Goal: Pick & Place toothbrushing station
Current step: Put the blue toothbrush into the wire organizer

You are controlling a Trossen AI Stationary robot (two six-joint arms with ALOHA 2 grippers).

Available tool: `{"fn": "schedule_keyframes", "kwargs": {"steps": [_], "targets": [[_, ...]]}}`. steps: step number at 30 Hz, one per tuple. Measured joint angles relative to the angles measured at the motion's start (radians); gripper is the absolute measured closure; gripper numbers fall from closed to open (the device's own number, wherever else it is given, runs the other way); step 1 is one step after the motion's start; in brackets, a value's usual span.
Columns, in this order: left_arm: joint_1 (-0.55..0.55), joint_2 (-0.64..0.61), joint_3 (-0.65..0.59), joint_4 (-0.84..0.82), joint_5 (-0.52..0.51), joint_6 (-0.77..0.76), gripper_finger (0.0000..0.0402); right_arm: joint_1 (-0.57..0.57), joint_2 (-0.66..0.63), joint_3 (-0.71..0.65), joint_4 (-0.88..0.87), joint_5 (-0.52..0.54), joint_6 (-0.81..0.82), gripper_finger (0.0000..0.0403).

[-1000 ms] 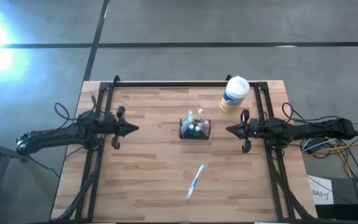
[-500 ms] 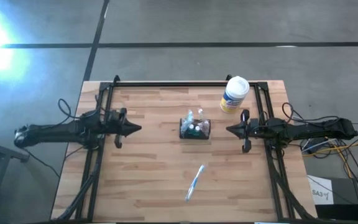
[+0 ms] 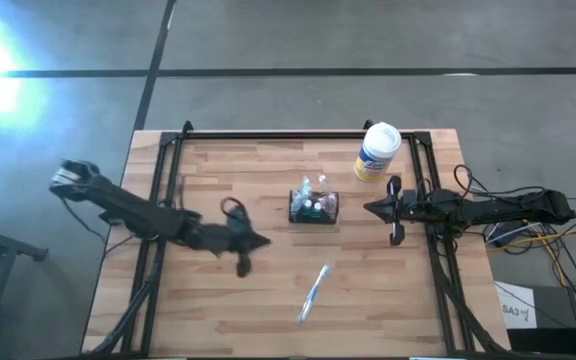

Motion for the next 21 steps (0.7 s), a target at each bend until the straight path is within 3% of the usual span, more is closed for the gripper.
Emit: {"fn": "schedule_keyframes", "kwargs": {"steps": [5, 9, 15, 21], "targets": [[-0.028, 0.288, 0.233, -0.069, -0.005, -0.092, 0.0390, 0.000, 0.000, 0.000, 0.000, 0.000, 0.030, 0.0394], [-0.030, 0.464, 0.431, -0.233, 0.006, -0.132, 0.0364, 0.001, 0.000, 0.000, 0.000, -0.003, 0.034, 0.0394], [-0.032, 0.722, 0.708, -0.460, 0.026, -0.151, 0.0279, 0.000, 0.000, 0.000, -0.003, -0.003, 0.040, 0.0394], [-0.015, 0.920, 1.002, -0.650, 0.134, -0.133, 0.0183, 0.000, 0.000, 0.000, -0.003, -0.003, 0.040, 0.0394]]}}
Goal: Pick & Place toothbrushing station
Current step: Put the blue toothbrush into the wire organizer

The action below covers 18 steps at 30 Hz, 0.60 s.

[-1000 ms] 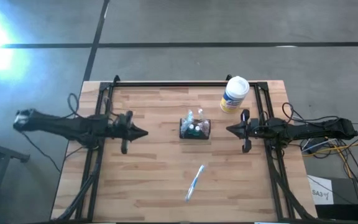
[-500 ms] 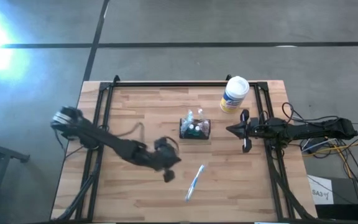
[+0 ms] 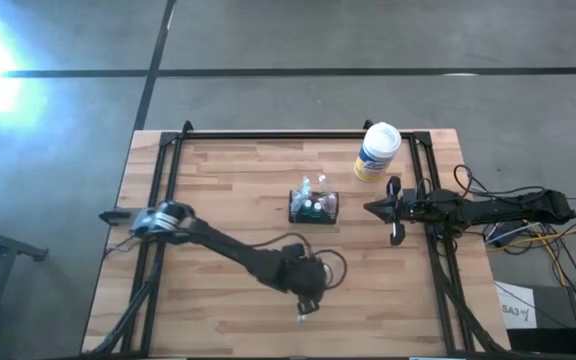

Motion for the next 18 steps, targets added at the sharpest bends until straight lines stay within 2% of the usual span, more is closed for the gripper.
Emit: {"fn": "schedule_keyframes", "kwargs": {"steps": [4, 8, 18], "targets": [[0.013, 0.100, 0.148, -0.106, 0.040, 0.000, 0.0143, 0.000, 0.000, 0.000, -0.001, 0.000, 0.000, 0.0394], [0.020, 0.167, 0.234, -0.148, 0.068, 0.002, 0.0127, 0.000, 0.000, 0.000, -0.001, 0.000, 0.000, 0.0394], [0.045, 0.189, 0.194, -0.159, 0.074, 0.010, 0.0128, 0.000, 0.000, 0.000, -0.002, -0.001, -0.001, 0.0394]]}}
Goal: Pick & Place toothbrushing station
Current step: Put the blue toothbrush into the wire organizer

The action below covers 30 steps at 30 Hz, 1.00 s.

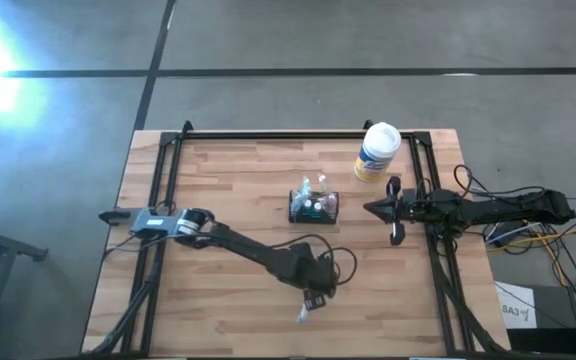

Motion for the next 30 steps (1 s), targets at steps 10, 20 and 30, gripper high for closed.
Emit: {"fn": "schedule_keyframes", "kwargs": {"steps": [10, 20, 30], "targets": [[0.002, -0.009, -0.043, -0.001, 0.025, 0.087, 0.0189, 0.000, 0.000, 0.000, 0.004, 0.000, 0.000, 0.0394], [0.002, -0.014, -0.046, -0.014, 0.054, 0.167, 0.0378, 0.000, 0.000, 0.000, 0.004, 0.000, -0.001, 0.0394], [-0.007, -0.105, -0.056, -0.047, 0.016, 0.268, 0.0398, 0.000, 0.000, 0.000, 0.005, 0.001, -0.001, 0.0394]]}}
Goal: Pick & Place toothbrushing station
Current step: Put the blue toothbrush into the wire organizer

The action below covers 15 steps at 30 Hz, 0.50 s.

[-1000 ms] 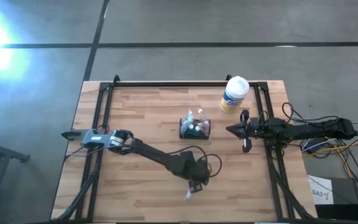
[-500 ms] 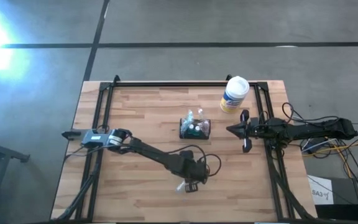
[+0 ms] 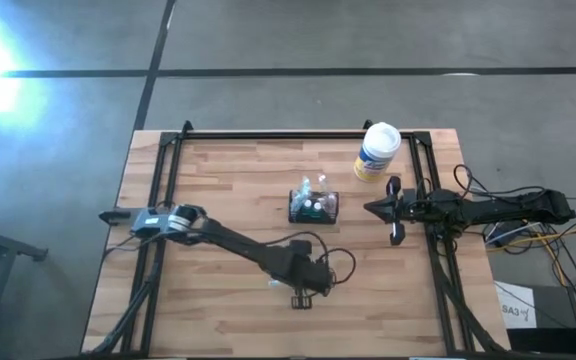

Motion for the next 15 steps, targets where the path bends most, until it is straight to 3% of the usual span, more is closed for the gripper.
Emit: {"fn": "schedule_keyframes", "kwargs": {"steps": [4, 7, 13, 15], "targets": [[-0.007, -0.137, -0.028, 0.034, -0.051, 0.072, 0.0399, 0.000, 0.000, 0.000, -0.001, 0.000, 0.000, 0.0394], [-0.012, -0.258, -0.121, 0.110, -0.074, 0.095, 0.0399, 0.000, 0.001, 0.000, -0.002, 0.000, 0.000, 0.0394], [-0.020, -0.619, -0.479, 0.456, -0.106, 0.295, 0.0400, 0.000, 0.001, 0.000, -0.002, 0.000, -0.006, 0.0394], [-0.018, -0.748, -0.640, 0.590, -0.065, 0.362, 0.0400, 0.000, 0.001, 0.000, -0.002, 0.000, -0.007, 0.0394]]}}
